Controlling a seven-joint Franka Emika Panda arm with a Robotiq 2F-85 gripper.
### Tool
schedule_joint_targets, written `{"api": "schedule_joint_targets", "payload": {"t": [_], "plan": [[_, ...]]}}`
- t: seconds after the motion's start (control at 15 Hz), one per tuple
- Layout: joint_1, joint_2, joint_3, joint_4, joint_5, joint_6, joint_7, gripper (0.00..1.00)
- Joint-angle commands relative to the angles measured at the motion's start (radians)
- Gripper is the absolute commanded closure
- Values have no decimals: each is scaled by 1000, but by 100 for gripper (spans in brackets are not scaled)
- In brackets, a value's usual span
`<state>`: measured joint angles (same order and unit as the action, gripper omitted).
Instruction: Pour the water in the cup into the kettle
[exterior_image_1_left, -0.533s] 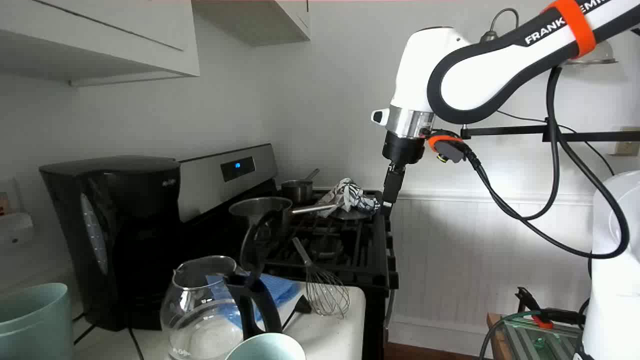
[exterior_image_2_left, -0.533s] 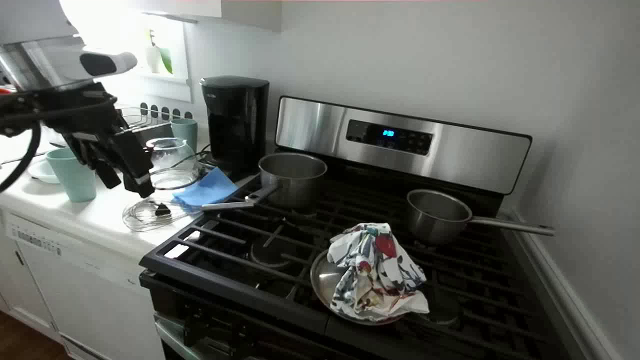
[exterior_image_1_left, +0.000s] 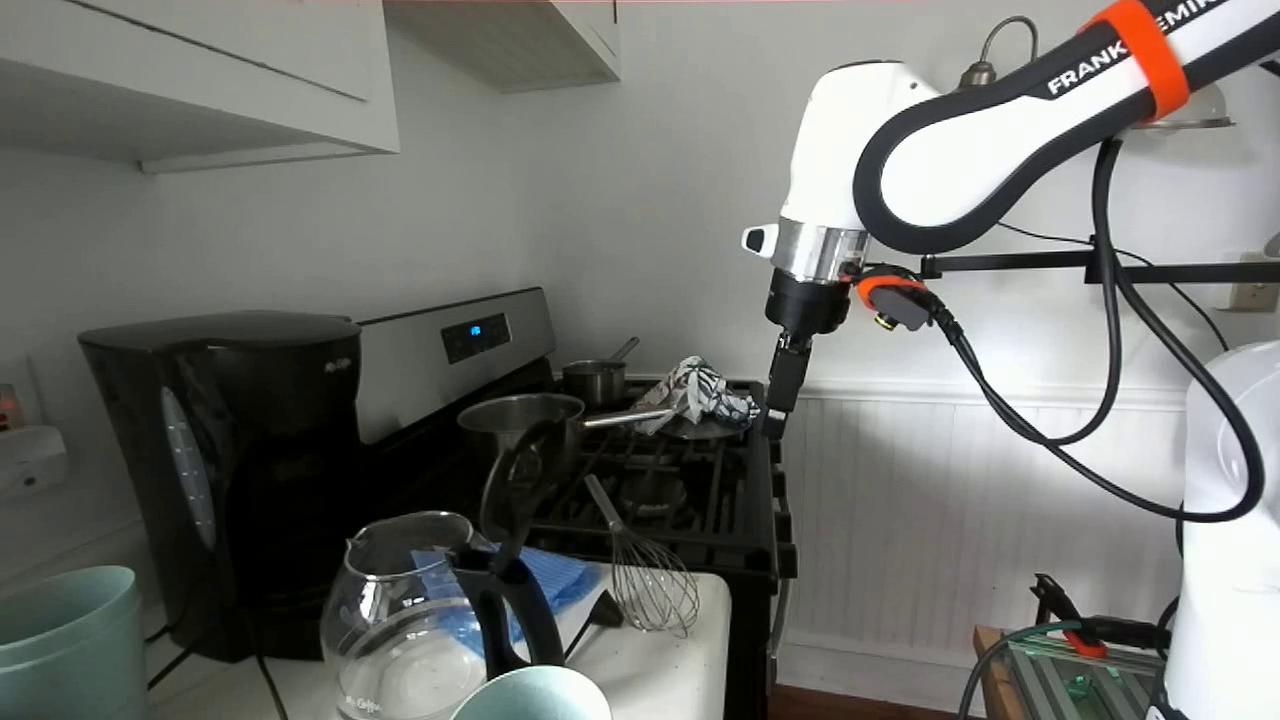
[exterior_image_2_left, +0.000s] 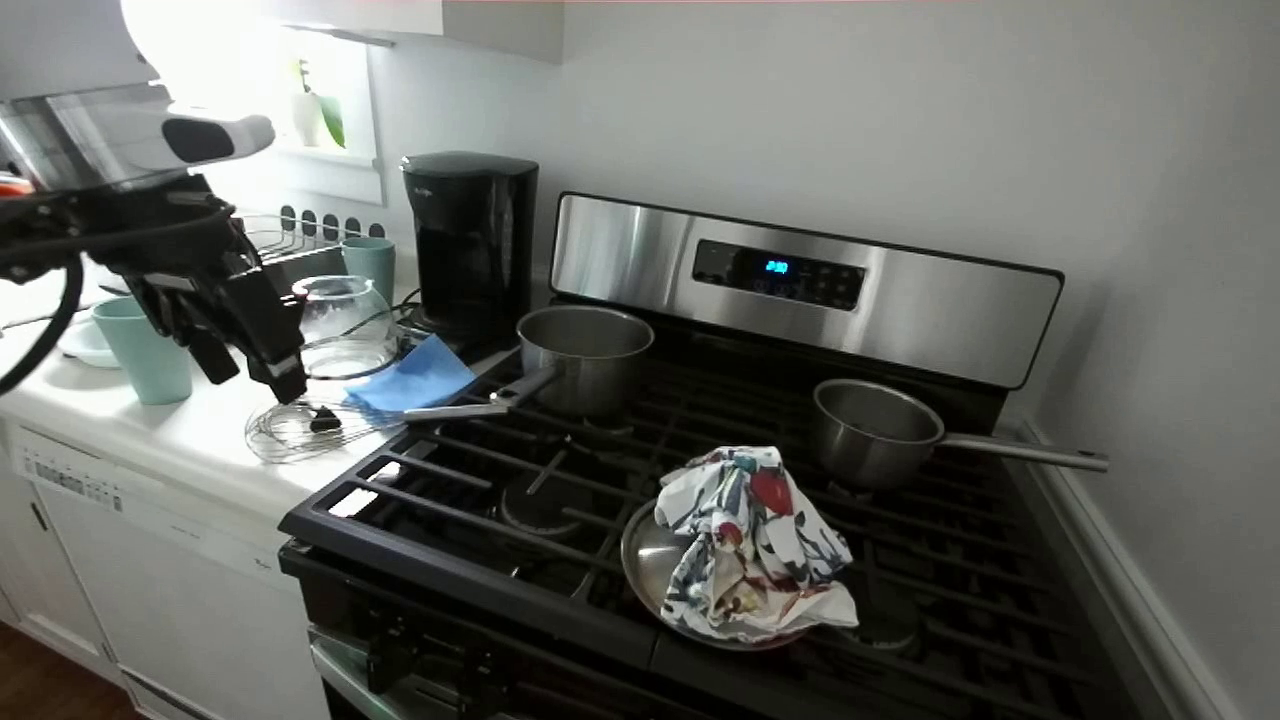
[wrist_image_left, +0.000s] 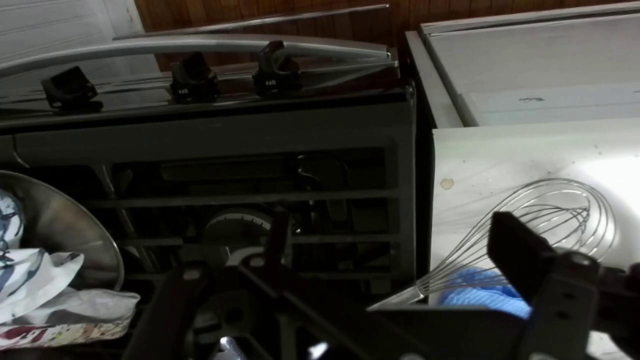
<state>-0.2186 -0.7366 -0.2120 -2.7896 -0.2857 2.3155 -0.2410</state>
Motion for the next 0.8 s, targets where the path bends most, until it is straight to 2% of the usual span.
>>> {"api": "schedule_joint_targets", "payload": {"t": [0.0, 0.27, 0.47, 0.73], "plan": [[55, 9, 1, 24, 97, -90, 9, 0], [187, 21, -2, 64, 311, -245, 3, 0], [271, 57, 15, 85, 456, -254, 30, 0], [344, 130, 64, 111, 585, -242, 57, 0]]}}
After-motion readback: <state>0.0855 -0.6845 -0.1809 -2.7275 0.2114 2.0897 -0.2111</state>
